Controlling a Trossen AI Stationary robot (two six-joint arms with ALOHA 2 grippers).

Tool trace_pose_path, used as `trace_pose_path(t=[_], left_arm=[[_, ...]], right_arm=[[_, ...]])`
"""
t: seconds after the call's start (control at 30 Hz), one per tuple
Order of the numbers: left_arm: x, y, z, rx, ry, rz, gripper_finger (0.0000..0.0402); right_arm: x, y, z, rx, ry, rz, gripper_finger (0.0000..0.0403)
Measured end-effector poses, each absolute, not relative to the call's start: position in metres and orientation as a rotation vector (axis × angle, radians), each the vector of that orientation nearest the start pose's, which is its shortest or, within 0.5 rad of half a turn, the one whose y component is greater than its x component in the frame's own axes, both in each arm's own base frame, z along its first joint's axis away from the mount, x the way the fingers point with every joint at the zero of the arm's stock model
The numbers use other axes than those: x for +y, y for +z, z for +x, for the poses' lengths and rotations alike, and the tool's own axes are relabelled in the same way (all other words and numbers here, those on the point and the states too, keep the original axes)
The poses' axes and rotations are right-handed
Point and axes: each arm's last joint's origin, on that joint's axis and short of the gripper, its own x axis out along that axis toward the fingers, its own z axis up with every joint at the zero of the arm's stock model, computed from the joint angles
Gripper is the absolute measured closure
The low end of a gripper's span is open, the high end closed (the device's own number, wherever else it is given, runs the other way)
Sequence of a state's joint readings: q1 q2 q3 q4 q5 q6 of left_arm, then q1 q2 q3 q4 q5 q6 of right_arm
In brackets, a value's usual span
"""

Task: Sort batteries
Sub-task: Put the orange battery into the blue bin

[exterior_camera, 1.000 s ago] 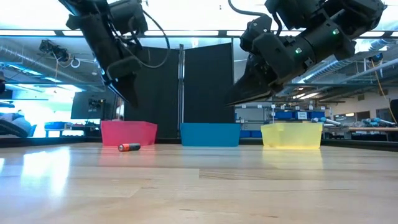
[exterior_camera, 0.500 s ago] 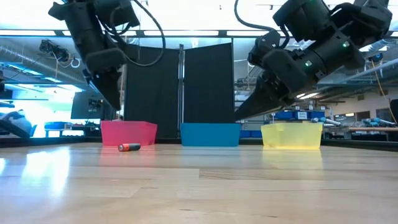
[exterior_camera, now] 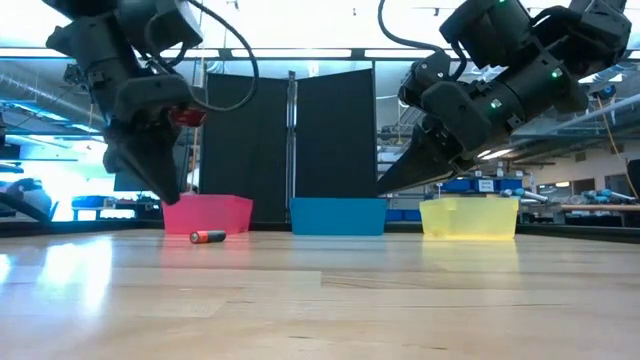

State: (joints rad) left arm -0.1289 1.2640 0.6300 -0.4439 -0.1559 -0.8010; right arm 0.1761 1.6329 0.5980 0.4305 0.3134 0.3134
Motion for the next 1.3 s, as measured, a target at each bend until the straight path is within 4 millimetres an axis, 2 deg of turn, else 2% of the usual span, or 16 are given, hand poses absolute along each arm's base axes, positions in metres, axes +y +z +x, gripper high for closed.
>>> trace_pose_path(t=[0.27, 0.63, 0.93, 1.3], left_arm=[[-0.027, 0.176, 0.223, 0.912, 0.457, -0.644, 0.0299], [-0.026, 0.157, 0.228, 0.952, 0.571, -0.583, 0.0213], [-0.024, 0.149, 0.23, 0.955, 0.634, -0.535, 0.0183], [-0.024, 0.15, 0.236, 0.874, 0.66, -0.547, 0.018]], right_arm=[[0.042, 0.133, 0.288, 0.56, -0.222, 0.155, 0.039], [0.042, 0.132, 0.288, 0.565, -0.223, 0.154, 0.039], [0.042, 0.132, 0.288, 0.566, -0.223, 0.154, 0.039], [0.042, 0.132, 0.288, 0.566, -0.223, 0.153, 0.039]])
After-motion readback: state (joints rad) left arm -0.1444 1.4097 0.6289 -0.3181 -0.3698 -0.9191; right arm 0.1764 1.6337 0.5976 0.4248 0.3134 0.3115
